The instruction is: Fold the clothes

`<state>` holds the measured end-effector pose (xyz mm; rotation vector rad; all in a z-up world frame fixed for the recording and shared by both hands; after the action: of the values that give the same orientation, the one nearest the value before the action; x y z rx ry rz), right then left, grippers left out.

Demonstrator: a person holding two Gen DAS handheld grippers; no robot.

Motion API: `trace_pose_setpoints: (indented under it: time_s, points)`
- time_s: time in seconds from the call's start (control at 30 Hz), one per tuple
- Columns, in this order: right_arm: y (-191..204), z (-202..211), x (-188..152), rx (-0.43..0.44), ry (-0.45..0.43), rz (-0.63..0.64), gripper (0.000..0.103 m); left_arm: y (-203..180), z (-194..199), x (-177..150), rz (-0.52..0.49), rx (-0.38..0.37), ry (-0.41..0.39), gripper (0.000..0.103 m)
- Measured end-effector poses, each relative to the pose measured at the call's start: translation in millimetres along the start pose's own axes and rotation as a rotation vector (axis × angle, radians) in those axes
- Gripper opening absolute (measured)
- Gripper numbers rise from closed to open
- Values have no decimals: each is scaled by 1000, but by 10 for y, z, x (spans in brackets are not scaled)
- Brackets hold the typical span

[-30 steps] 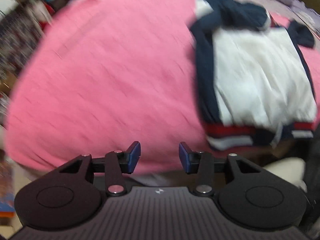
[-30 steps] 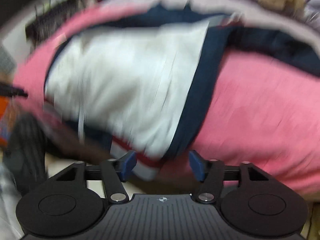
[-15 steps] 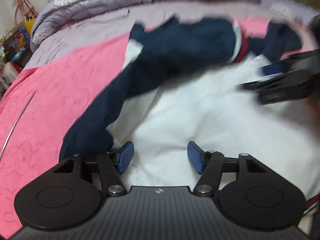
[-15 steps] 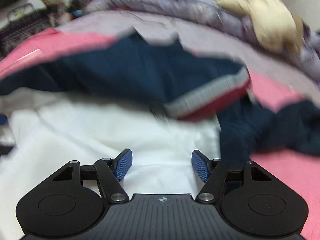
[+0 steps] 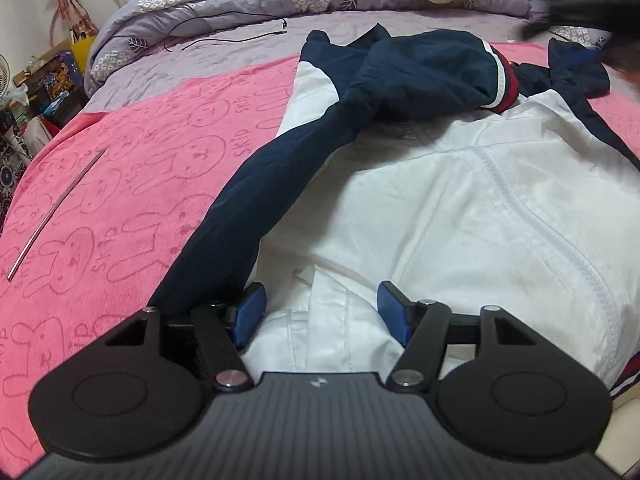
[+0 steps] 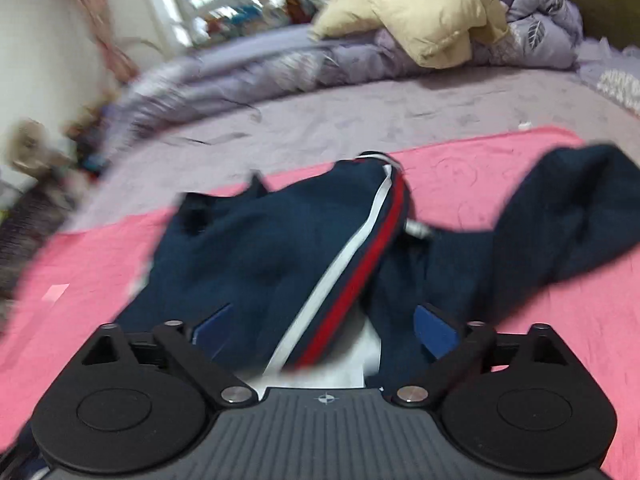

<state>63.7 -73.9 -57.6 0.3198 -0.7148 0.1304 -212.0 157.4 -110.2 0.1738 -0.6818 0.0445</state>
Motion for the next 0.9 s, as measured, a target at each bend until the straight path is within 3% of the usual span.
trace_pose_setpoints:
  time_s: [0.03,0.07,0.1,0.13,0.2,0.33,0.4,0.53,0.7,0.77,0.8,0.83,0.9]
  points:
    - [35,-228,75,-55,20,-6,99,3,18,-14,6,-3,-5,65]
    - [67,-455,92,-73,70,-7,90,12,23,-27,18,-8,-10,65]
    - [100,-680,109,-91,121,-7,34,23,25,-39,32,-15,-14,65]
    - [142,-865,124,-110,161,-7,7,34,25,-50,47,-22,-19,65]
    - [323,-899,134,-148,152,10,5,54,25,-78,78,-36,-36,66]
    - [1305,-548,330,3,16,241,5,80,19,-147,138,-67,-85,69]
    - [1878,-384,403,108,-8,309,5,78,22,-174,155,-75,-107,70]
    - [3092,-243,342,374,49,371,5,59,47,-218,167,-76,-138,71]
    - [4563,9,-133,665,49,605,7,92,72,-239,197,-98,-153,73]
    - [4935,59,-336,668,57,683,34,102,81,-247,206,-103,-154,73]
    - [5043,68,-416,651,66,709,63,103,83,-252,208,-105,-155,73]
    - [4978,73,-462,642,62,719,76,106,82,-252,209,-106,-155,73]
    - [4847,83,-555,623,53,740,76,113,81,-252,209,-108,-155,74]
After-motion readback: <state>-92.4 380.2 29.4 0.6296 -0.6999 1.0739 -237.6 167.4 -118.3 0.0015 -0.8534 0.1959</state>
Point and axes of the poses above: each gripper's, at about its wrist camera, not at the fingertips, and z roughly against the way its jaws point, y to its left, x to its top, the point moved 5 cm from there along -z, roughly the way its jaws point, and after that the axes turned 3 degrees about -z, right-handed, at the moved point
